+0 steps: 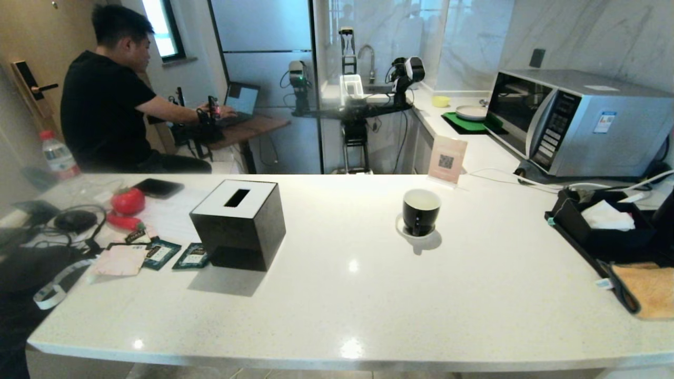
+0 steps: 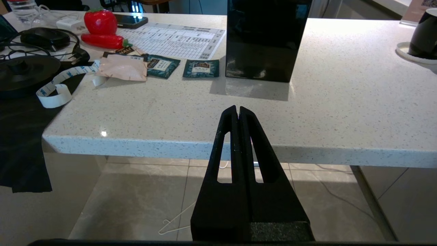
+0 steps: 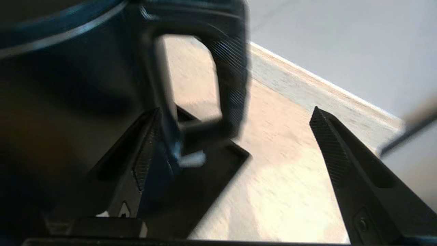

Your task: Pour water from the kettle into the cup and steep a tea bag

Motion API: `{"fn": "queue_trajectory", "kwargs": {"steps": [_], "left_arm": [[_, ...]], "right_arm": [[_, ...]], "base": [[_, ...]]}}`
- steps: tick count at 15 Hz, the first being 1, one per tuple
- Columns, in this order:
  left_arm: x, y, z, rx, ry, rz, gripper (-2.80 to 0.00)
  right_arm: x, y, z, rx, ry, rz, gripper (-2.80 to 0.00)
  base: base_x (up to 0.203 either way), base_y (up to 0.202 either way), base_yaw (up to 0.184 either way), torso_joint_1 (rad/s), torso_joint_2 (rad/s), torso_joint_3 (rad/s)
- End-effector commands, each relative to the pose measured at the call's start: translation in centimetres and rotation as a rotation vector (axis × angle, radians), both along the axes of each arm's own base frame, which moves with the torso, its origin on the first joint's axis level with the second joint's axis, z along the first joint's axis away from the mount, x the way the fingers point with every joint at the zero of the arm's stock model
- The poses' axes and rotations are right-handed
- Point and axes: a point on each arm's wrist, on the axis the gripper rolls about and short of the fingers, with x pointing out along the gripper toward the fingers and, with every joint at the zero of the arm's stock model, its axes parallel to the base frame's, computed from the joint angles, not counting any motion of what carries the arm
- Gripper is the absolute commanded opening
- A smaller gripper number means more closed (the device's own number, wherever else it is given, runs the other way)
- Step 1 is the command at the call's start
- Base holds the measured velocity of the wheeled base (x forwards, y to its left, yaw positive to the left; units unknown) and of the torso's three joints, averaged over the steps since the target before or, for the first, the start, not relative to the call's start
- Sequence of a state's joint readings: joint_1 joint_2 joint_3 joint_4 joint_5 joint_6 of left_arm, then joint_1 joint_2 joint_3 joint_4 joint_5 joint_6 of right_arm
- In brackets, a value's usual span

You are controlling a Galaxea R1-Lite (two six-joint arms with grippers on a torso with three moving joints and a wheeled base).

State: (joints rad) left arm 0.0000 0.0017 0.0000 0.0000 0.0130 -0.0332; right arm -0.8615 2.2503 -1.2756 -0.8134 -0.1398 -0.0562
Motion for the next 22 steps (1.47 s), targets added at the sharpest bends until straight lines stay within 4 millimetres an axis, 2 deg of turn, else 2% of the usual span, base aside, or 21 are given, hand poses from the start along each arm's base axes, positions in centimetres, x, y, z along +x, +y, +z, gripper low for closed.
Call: {"fn": "queue_trajectory", "kwargs": {"steps": [1, 3, 6, 10, 13, 17, 18, 22], "left_arm": [[0.0, 0.0, 0.0, -0.001, 0.0, 0.001, -2.8], [0.0, 0.0, 0.0, -0.001, 0.001, 0.001, -2.8], [0.0, 0.0, 0.0, -0.001, 0.001, 0.001, -2.8], [0.0, 0.0, 0.0, -0.001, 0.001, 0.001, -2.8], [0.0, 0.0, 0.0, -0.001, 0.001, 0.001, -2.8], [0.0, 0.0, 0.0, -0.001, 0.001, 0.001, -2.8], [0.0, 0.0, 0.0, -0.001, 0.001, 0.001, -2.8], [0.0, 0.0, 0.0, -0.001, 0.001, 0.001, -2.8]], "right_arm": [[-1.4, 1.4, 2.0, -0.033, 0.01, 0.001, 0.0], [-2.6, 2.5, 3.4, -0.047, 0.017, -0.001, 0.0], [-4.7, 4.7, 4.0, -0.042, 0.06, 0.0, 0.0], [-8.0, 8.4, 4.0, -0.02, 0.085, 0.006, 0.0], [-10.2, 11.4, 4.0, -0.001, 0.096, 0.078, 0.0], [-12.3, 14.2, 3.6, 0.02, 0.112, 0.172, 0.0], [-12.7, 14.8, 3.6, 0.023, 0.111, 0.197, -2.8], [-13.4, 15.9, 4.5, -0.001, 0.091, 0.258, -2.8]], "base": [[0.0, 0.0, 0.0, 0.0, 0.0, 0.0], [0.0, 0.0, 0.0, 0.0, 0.0, 0.0], [0.0, 0.0, 0.0, 0.0, 0.0, 0.0], [0.0, 0.0, 0.0, 0.0, 0.0, 0.0], [0.0, 0.0, 0.0, 0.0, 0.0, 0.0], [0.0, 0.0, 0.0, 0.0, 0.0, 0.0], [0.0, 0.0, 0.0, 0.0, 0.0, 0.0], [0.0, 0.0, 0.0, 0.0, 0.0, 0.0]]}}
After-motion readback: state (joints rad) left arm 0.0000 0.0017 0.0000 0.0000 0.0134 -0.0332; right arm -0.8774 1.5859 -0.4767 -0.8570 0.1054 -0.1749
